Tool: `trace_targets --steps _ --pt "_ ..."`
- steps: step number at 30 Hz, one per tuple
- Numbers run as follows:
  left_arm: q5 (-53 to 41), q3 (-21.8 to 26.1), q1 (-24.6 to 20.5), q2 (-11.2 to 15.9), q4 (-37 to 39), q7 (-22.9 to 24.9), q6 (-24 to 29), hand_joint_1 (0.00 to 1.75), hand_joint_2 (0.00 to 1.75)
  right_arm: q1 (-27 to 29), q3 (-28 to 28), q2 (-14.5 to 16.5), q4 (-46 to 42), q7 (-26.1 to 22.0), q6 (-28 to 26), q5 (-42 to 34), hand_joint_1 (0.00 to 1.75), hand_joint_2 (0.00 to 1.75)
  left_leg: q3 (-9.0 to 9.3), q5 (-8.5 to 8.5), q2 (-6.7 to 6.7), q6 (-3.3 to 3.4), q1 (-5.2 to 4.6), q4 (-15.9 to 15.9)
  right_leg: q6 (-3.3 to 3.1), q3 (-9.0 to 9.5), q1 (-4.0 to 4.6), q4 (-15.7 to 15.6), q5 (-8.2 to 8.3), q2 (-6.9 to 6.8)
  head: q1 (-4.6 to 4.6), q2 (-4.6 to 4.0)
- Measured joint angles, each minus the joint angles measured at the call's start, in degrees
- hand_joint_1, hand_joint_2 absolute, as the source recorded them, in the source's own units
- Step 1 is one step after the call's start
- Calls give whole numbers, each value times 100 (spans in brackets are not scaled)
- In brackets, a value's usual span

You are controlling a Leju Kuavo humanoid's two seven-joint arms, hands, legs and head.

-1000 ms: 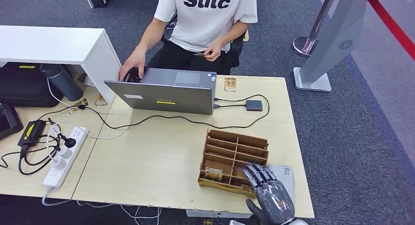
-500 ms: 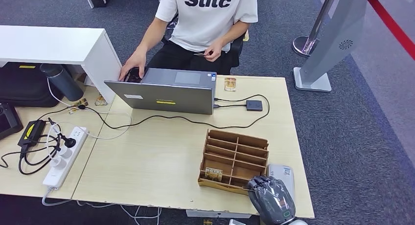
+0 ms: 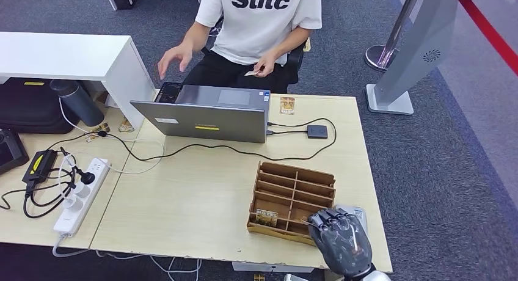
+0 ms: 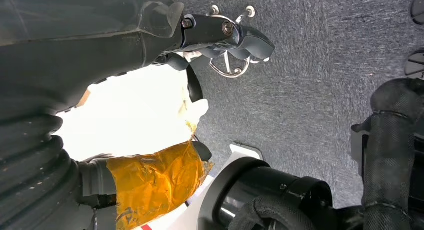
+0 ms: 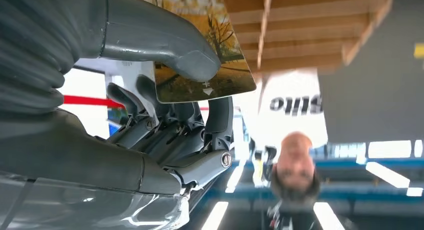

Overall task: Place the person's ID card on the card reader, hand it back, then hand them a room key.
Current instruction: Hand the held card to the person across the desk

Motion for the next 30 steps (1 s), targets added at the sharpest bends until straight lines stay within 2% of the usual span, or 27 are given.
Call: trace_targets --steps 4,7,10,12,16,21,25,30 --pt "1 0 0 9 24 4 0 0 175 -14 -129 42 -176 -168 -172 -221 174 175 0 0 0 0 0 0 0 0 0 0 0 0 1 0" --pt "9 0 0 10 27 -13 23 0 175 4 -227 72 -365 -453 -208 -801 175 175 -1 0 0 0 0 0 0 0 0 0 0 0 1 0" --pt "4 0 0 10 27 -35 68 0 175 -11 -314 156 -616 -834 26 -1721 175 175 -2 0 1 0 0 0 0 -1 0 0 0 1 2 0" --pt "-64 0 -2 16 27 -5 41 0 175 -121 -354 242 -736 -958 259 -2017 175 175 -1 0 6 0 0 0 0 -1 0 1 0 5 1 0" --pt "-321 0 -22 69 63 169 -158 0 175 -666 -372 500 -772 -1031 858 -2646 175 175 3 3 12 -3 1 0 -2 -1 0 5 4 10 1 0" --pt "-733 1 -95 139 255 457 -505 0 175 -1750 -385 956 -394 -928 1600 -3352 175 175 8 14 12 -9 4 0 -2 0 2 11 13 14 0 0" --pt "-942 1 -164 151 477 625 -700 0 175 -2493 -378 1313 46 -762 1875 -3412 175 175 8 16 8 -10 7 0 -4 0 5 12 15 11 1 0" --pt "-1120 1 -251 146 737 776 -883 0 175 -3057 -303 1648 513 -531 2003 -3123 175 175 2 15 7 -10 10 0 -4 -2 8 13 14 11 1 0"
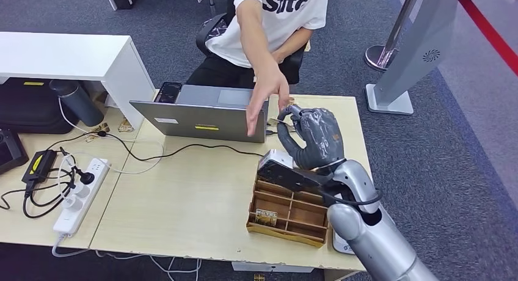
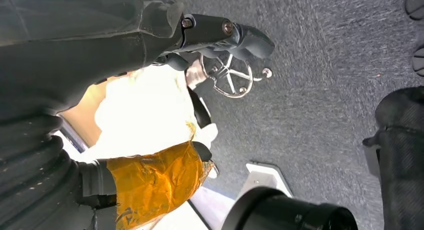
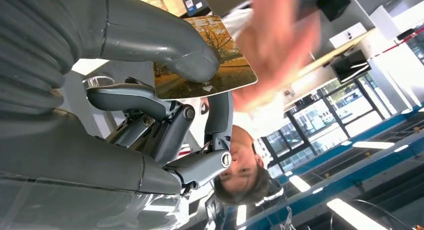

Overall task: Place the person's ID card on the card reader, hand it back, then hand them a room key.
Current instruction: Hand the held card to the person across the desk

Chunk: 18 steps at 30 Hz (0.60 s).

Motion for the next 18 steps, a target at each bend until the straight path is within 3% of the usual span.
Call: trace_targets --steps 7,11,18 --pt "-108 1 -80 -32 261 105 -135 0 175 -322 154 296 354 21 177 -203 173 175 -3 -1 -1 0 1 0 0 -2 1 -2 -1 0 0 0" --pt "-108 1 -87 -57 325 105 -135 0 175 -318 203 383 398 -209 378 -855 3 175 -4 -1 -2 0 1 0 0 -3 1 -3 -1 -1 1 0" --pt "-45 0 -86 -80 339 73 -56 0 175 -88 248 420 218 -500 442 -1446 0 175 -5 -2 -2 1 1 0 2 -4 1 -5 -3 -1 1 0"
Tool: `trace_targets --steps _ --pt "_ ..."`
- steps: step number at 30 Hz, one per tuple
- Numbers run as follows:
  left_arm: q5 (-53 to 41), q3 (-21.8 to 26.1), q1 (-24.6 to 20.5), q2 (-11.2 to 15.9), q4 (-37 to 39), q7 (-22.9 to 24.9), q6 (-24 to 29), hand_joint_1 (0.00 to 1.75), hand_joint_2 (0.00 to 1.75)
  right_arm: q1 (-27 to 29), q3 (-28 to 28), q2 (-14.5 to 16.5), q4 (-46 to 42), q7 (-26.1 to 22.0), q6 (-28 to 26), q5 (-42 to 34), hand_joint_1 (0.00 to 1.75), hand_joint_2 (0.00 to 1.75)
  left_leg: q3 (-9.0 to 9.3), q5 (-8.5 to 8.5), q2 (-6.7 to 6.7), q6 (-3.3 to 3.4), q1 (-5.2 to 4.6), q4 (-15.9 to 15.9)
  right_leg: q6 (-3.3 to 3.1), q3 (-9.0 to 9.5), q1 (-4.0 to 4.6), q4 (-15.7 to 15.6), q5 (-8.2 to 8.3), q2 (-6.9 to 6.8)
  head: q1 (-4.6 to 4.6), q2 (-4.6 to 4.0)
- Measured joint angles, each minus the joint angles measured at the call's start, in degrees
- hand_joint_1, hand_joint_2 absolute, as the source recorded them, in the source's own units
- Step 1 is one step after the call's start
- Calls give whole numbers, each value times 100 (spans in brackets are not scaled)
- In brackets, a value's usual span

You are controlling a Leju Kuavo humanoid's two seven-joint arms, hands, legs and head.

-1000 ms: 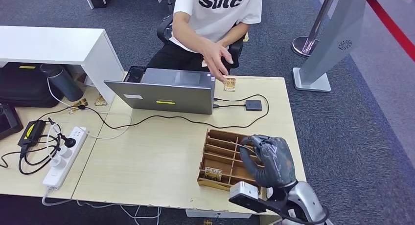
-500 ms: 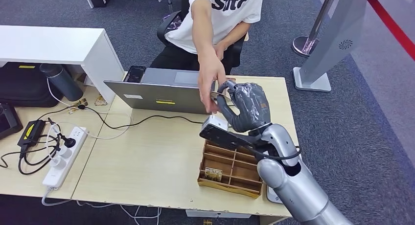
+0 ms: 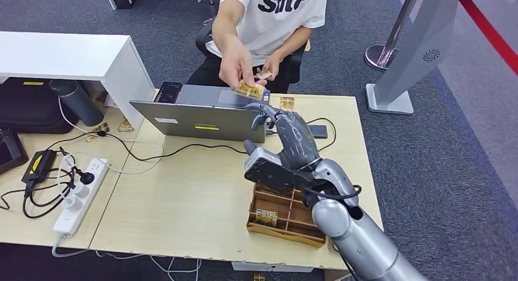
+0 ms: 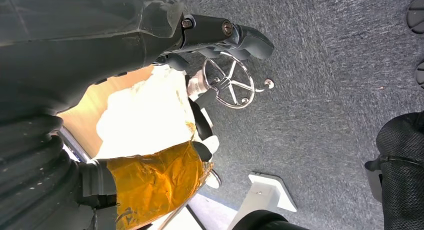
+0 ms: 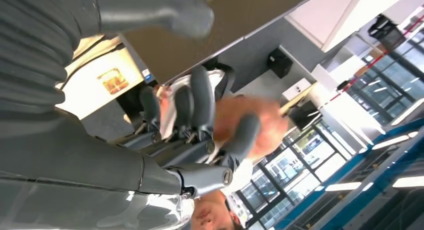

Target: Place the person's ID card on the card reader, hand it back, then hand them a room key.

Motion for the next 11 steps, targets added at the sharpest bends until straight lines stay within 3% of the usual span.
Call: trace_targets --steps 7,11 --pt "133 -1 14 -43 -3 -128 125 0 175 424 -37 -64 -469 -370 -167 -216 0 175 1 0 -3 0 0 0 0 1 0 -2 0 -3 0 0" --pt "272 -1 38 -73 -46 -259 288 0 175 807 -170 -188 -791 -683 46 -914 0 175 0 -1 -3 1 0 0 1 1 0 -5 0 -4 -1 0"
